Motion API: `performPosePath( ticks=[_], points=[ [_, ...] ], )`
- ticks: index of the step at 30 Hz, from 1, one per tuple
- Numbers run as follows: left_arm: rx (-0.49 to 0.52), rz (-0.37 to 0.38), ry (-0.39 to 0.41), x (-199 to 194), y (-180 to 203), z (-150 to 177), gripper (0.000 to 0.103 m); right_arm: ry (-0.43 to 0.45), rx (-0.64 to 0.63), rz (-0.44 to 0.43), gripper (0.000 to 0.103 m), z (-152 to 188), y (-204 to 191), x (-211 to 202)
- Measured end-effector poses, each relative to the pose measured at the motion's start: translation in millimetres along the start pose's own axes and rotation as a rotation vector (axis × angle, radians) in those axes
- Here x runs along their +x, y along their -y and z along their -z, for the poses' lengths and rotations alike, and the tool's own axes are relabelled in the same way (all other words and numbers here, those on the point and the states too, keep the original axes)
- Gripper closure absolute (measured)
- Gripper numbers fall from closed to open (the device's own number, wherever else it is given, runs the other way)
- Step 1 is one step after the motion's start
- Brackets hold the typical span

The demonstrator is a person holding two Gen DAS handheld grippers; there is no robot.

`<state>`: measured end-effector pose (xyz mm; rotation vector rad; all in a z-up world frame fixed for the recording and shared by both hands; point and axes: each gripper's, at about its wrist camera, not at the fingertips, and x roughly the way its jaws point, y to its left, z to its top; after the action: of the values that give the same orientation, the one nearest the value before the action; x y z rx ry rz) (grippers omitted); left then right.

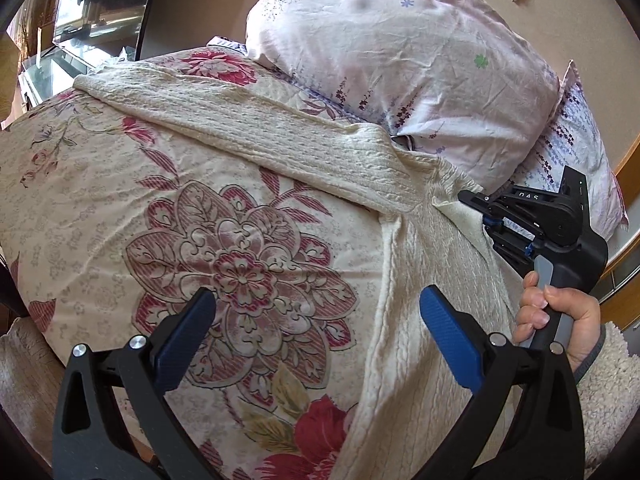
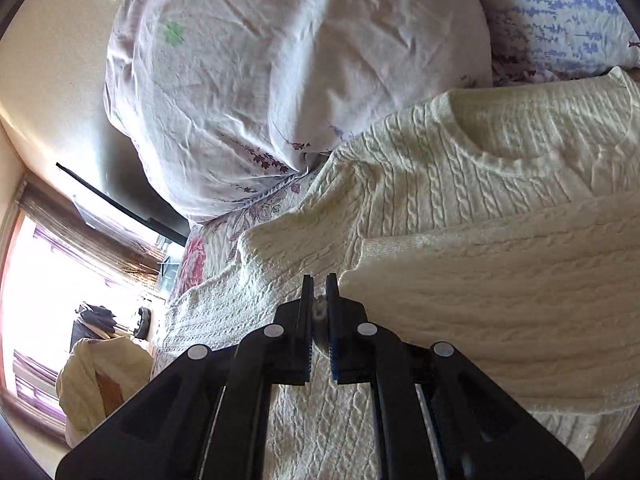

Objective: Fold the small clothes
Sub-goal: 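Fold the held sleeve across the cardigan body with the right gripper, release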

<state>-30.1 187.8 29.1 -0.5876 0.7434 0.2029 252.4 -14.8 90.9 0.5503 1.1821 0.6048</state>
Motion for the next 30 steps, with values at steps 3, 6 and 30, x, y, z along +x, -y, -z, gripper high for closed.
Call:
performPosePath(
  ticks=[3, 6, 30],
  points=[
    [-0.001, -0.006, -0.001, 0.3, -5.1, -2.6, 0.002, 0.015, 0.001, -0.006, 0.096, -5.1, -9.5, 6.8],
    [0.005, -0.003, -0.005, 2.0, -5.4, -4.9, 0.002, -0.011, -0.047, 0.034, 0.096, -10.4, -16.1, 22.5],
    [0.203, 0.133, -0.082, 37.4, 75.5, 0.6, 0.002, 0.166, -0.290, 0.814, 0.073, 70.9, 178.2, -240.2]
  ],
)
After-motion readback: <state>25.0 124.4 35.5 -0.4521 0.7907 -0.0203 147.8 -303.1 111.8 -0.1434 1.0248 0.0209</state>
